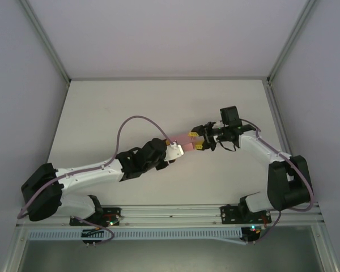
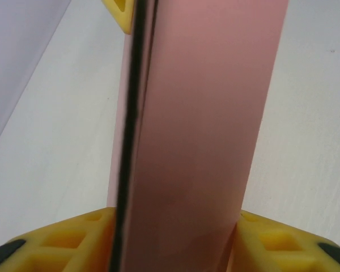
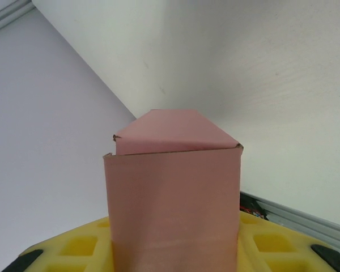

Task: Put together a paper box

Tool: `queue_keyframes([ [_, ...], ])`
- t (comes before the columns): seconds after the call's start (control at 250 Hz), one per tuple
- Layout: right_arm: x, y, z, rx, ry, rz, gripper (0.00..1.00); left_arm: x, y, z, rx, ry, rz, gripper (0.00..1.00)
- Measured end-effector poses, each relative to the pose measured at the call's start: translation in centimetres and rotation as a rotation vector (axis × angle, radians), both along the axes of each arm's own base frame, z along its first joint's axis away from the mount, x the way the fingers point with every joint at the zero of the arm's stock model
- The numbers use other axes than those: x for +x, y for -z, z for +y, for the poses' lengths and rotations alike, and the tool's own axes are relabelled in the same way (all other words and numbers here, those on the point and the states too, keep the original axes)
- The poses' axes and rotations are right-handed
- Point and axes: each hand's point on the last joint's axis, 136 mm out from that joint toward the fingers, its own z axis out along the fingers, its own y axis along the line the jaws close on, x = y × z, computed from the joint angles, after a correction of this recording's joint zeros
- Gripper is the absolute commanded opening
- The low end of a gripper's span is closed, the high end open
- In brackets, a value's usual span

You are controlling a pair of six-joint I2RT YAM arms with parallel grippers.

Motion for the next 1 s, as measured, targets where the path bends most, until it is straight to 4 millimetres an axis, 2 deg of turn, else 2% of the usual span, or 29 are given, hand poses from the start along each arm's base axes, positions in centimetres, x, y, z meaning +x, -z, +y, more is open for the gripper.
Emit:
queue_keyframes([
  [0.048, 0.0, -0.1, -0.1, 0.000, 0.015, -0.001, 0.47, 0.0, -0.1, -0.1, 0.002, 0.005, -0.005, 0.42],
  [0.088, -0.1, -0.3, -0.1, 0.000, 0.021, -0.006, 0.41, 0.0, -0.1, -0.1, -0.001, 0.007, -0.009, 0.43],
  [0.112, -0.1, -0.4, -0.1, 0.003, 0.022, -0.014, 0.41, 0.0, -0.2, -0.1, -0.001, 0.007, -0.009, 0.42],
  [0.176, -0.1, -0.6, -0.2, 0.001, 0.033, -0.016, 0.55, 0.0, -0.2, -0.2, -0.002, 0.008, -0.013, 0.41],
  [0.283, -0.7, -1.3, 0.2, 0.016, 0.014, -0.033, 0.59, 0.0, -0.5, -0.5, -0.020, 0.013, -0.013, 0.39],
  [0.323, -0.9, -1.6, 0.3, 0.020, 0.005, -0.045, 0.68, 0.0, -0.5, -0.5, -0.022, 0.015, -0.012, 0.39],
  [0.383, -1.2, -2.0, 0.4, 0.022, -0.005, -0.062, 0.69, 0.0, -0.4, -0.5, -0.020, 0.018, -0.007, 0.39],
  [0.435, -1.3, -2.1, 0.4, 0.019, -0.009, -0.072, 0.81, -0.1, -0.3, -0.4, -0.016, 0.024, 0.005, 0.39],
  [0.475, -1.3, -1.9, 0.2, 0.007, -0.009, -0.074, 0.91, -0.2, -0.1, -0.3, -0.009, 0.028, 0.017, 0.39],
  [0.519, -1.5, -1.5, 0.0, -0.011, -0.011, -0.074, 0.94, -0.2, 0.0, -0.2, -0.005, 0.032, 0.030, 0.39],
  [0.543, -1.5, -1.3, -0.1, -0.023, -0.012, -0.079, 0.99, -0.2, 0.1, -0.1, -0.002, 0.034, 0.038, 0.39],
  [0.599, -1.7, -0.6, -0.7, -0.061, -0.010, -0.077, 1.00, 0.0, 0.2, 0.2, 0.004, 0.036, 0.064, 0.39],
  [0.711, -1.8, 0.8, -2.8, -0.177, 0.012, -0.104, 1.00, 0.2, 0.7, 1.4, 0.019, 0.043, 0.135, 0.42],
  [0.834, -1.1, 1.1, -7.2, -0.387, 0.078, -0.246, 1.00, -0.4, 0.9, 2.6, 0.038, 0.071, 0.201, 0.42],
  [0.906, -0.2, -0.3, -9.7, -0.524, 0.110, -0.410, 1.00, -0.5, 1.0, 3.0, 0.054, 0.086, 0.226, 0.41],
  [1.002, 0.5, -3.9, -11.7, -0.626, 0.156, -0.677, 1.00, -0.3, 1.4, 3.5, 0.100, 0.089, 0.265, 0.40],
])
